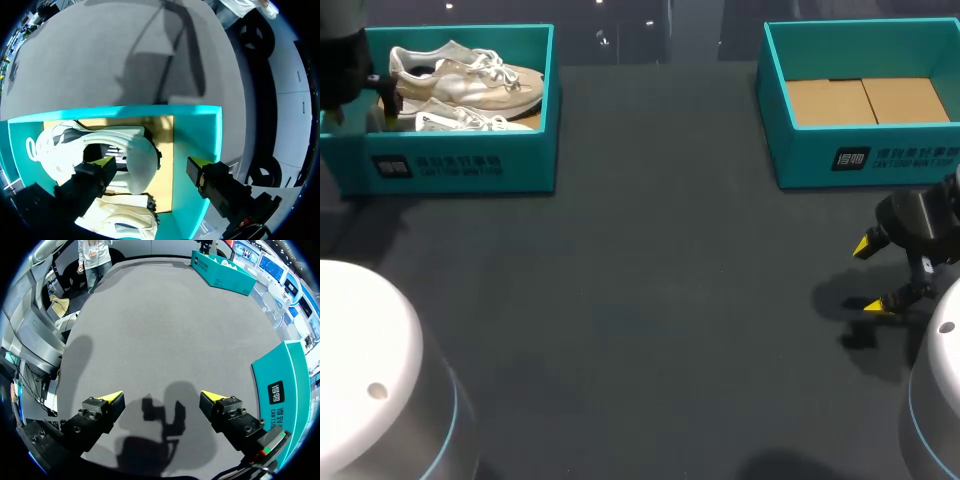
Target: Take the shoe out of the shoebox, open the shoe tongue, remove and reinsert the insole, then place the shoe into the shoebox
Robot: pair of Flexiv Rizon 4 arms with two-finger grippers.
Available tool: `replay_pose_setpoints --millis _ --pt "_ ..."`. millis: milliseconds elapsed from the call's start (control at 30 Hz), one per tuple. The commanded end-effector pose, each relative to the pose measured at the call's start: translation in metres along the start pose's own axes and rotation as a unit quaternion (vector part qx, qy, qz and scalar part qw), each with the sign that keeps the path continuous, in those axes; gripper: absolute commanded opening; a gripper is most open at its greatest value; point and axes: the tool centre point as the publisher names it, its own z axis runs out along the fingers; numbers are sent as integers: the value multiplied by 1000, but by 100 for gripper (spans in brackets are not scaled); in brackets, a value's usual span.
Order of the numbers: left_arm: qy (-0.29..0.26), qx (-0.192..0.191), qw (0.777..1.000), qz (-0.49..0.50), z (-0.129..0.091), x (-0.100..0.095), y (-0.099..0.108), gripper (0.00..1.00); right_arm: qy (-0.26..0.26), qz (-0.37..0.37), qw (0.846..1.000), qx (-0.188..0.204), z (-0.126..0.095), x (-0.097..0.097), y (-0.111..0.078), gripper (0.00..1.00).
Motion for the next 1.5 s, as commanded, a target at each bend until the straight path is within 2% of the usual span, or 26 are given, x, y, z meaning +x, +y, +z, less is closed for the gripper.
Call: replay_pose_setpoints --millis 33,433,833,1433,1500 --pt "-2 6 1000 1 8 1 6 91 -1 0 1000 1 0 2 0 100" --pt "4 13 1000 0 22 -8 1 80 -1 0 1000 1 0 2 0 100" --pt "18 22 1000 -2 39 -9 -6 65 -1 0 1000 1 0 2 0 100" --pt "35 31 999 18 42 -6 -5 69 -1 0 1000 1 0 2 0 100" --pt "37 33 999 21 44 -6 -4 63 -1 0 1000 1 0 2 0 100"
